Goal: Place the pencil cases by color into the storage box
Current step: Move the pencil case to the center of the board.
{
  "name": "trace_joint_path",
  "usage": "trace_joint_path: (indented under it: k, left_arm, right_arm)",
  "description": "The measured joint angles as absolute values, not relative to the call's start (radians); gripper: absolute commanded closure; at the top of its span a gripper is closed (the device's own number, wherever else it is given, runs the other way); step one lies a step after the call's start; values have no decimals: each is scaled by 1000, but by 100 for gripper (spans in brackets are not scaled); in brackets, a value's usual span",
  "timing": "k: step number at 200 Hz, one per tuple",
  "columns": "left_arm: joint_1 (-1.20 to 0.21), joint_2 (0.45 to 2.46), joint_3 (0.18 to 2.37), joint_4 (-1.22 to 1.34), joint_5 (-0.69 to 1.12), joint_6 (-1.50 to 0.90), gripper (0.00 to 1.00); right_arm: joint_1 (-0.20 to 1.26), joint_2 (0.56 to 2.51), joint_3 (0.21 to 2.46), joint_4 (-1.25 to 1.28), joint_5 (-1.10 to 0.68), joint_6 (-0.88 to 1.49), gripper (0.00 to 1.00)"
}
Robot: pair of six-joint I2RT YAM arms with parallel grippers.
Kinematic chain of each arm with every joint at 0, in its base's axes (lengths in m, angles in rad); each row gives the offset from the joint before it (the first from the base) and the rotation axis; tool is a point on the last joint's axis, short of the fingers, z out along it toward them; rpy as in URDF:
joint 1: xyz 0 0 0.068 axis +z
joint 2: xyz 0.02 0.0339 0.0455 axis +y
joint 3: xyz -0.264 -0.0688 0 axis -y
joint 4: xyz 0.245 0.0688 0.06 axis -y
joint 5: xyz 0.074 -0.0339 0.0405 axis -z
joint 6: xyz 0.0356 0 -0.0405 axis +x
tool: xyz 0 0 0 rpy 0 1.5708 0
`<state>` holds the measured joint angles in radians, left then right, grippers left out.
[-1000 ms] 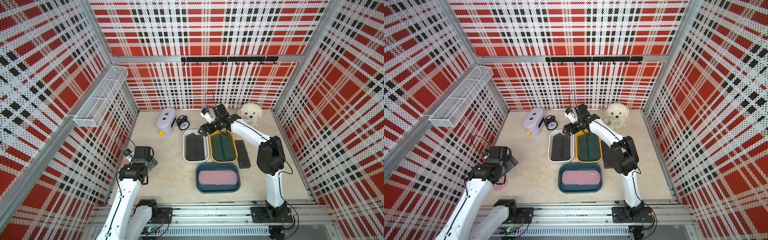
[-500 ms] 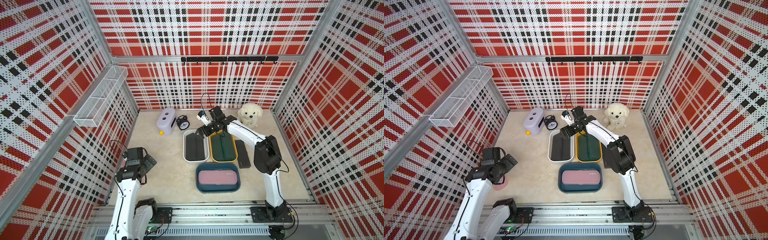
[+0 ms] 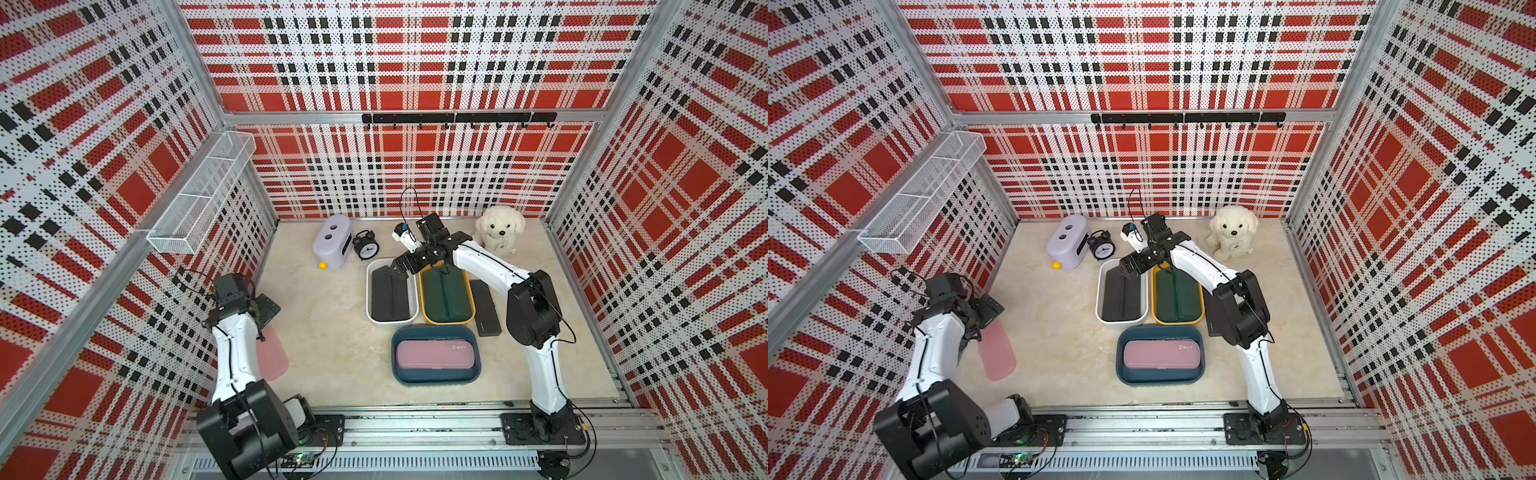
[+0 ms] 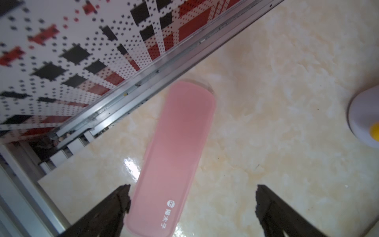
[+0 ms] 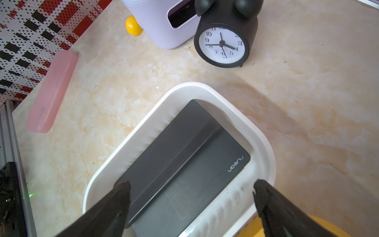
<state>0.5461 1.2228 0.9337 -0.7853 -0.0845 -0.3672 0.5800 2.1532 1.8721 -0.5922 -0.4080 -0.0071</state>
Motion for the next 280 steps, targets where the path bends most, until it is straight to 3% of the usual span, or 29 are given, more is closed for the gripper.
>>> trace_joint_path:
  k: [61,170,280]
  left_arm:
    - [558,1392,976,-772,-27,-238,1]
    - [604,1594,976,-796,-165,-257,1]
    - [582,1713,1016,-793,-158,-256,1]
  right_arm:
    - [580,2189,1873,-592,-413,-11,0]
    - [580,2199,1873,-584,-422,-2,0]
    - [581,2199,1877,-580,-412,20,0]
